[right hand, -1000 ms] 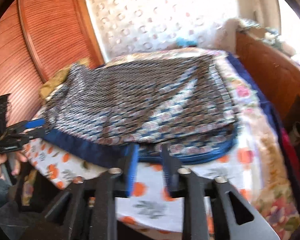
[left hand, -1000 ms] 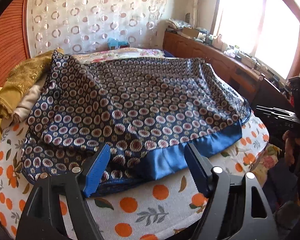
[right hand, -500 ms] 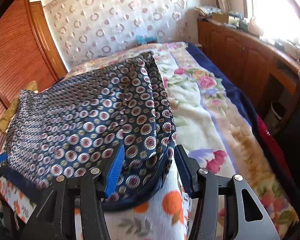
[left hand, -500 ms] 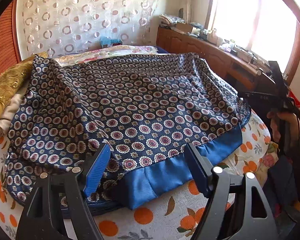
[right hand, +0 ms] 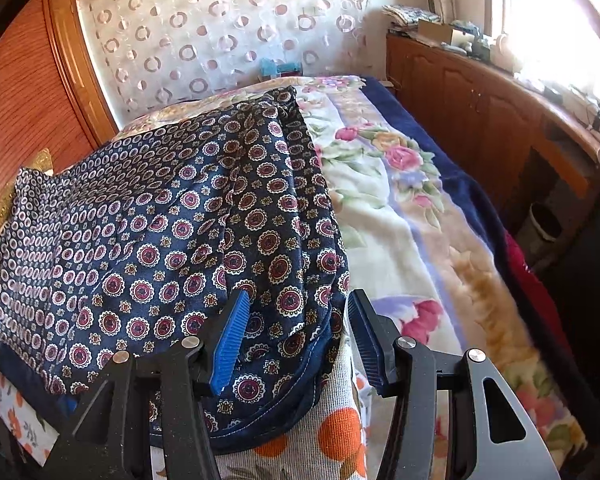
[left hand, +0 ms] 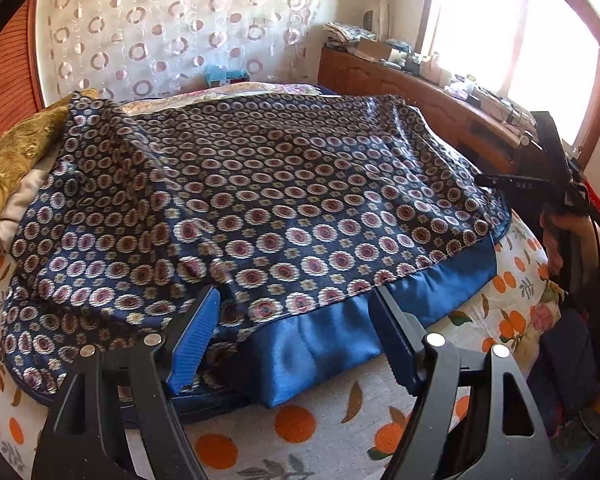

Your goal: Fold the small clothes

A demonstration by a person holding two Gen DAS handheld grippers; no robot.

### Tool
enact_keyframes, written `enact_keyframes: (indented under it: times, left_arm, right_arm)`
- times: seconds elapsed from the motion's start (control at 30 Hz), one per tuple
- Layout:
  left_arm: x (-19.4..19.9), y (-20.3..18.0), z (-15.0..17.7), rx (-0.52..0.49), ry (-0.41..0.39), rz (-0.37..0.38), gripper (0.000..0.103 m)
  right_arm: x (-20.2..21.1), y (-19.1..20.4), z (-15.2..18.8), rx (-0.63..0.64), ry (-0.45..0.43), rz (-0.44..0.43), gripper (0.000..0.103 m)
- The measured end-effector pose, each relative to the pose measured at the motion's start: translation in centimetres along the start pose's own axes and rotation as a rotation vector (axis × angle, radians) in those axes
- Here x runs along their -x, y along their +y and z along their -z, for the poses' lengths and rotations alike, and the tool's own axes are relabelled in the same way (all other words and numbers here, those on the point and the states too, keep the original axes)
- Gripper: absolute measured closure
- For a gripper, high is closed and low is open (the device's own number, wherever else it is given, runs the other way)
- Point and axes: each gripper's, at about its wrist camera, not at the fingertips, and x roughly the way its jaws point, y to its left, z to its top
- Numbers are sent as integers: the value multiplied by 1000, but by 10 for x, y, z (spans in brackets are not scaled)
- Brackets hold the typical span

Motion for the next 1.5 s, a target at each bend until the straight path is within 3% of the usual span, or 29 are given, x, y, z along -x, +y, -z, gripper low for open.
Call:
enact_keyframes:
  times: [0.2,0.33,0.5,0.6,0.7,0.8,0.83,0.87,0.9,0.97,1.07,1.27,1.5]
  left_arm:
    - [23,35,0,58,-61,-66,26]
    - [34,84,-2,125,-85,-203,26]
    - [35,148,-5,239,-59,-330,26]
    - [22,172,-6,279,-10,-337,26]
    - [9,186,-4,326,24,-281,26]
    - [7,187,-6,329,15,-270,26]
    - [6,186,-6,330,11,-256,33]
    - [5,185,-6,325,8,-256,47]
    - [4,182,-7,315,9,-268,53]
    - [3,180,-8,299,17,-271,85]
    - [3,175,-14,287,32,-236,98]
    - [29,137,-42,180,-43,-209,99]
    - [25,39,-115,-7,-103,-81,99]
  right_arm:
    - [5,5,6,42,-27,31,58]
    - [7,8,10,70,-36,41,58]
    - [1,6,12,58,-19,27,58]
    - [-1,4,10,61,-15,26,58]
    - [-2,5,8,66,-16,28,58]
    - [0,3,9,66,-20,21,58]
    - [2,3,10,69,-23,14,58]
    - [3,4,11,72,-27,8,58]
    - [4,5,12,77,-31,6,57]
    - [7,7,15,86,-43,13,49]
    - [11,10,19,88,-55,-1,47]
    - [22,13,27,81,-80,-39,47]
    - [45,9,34,70,-129,-82,47]
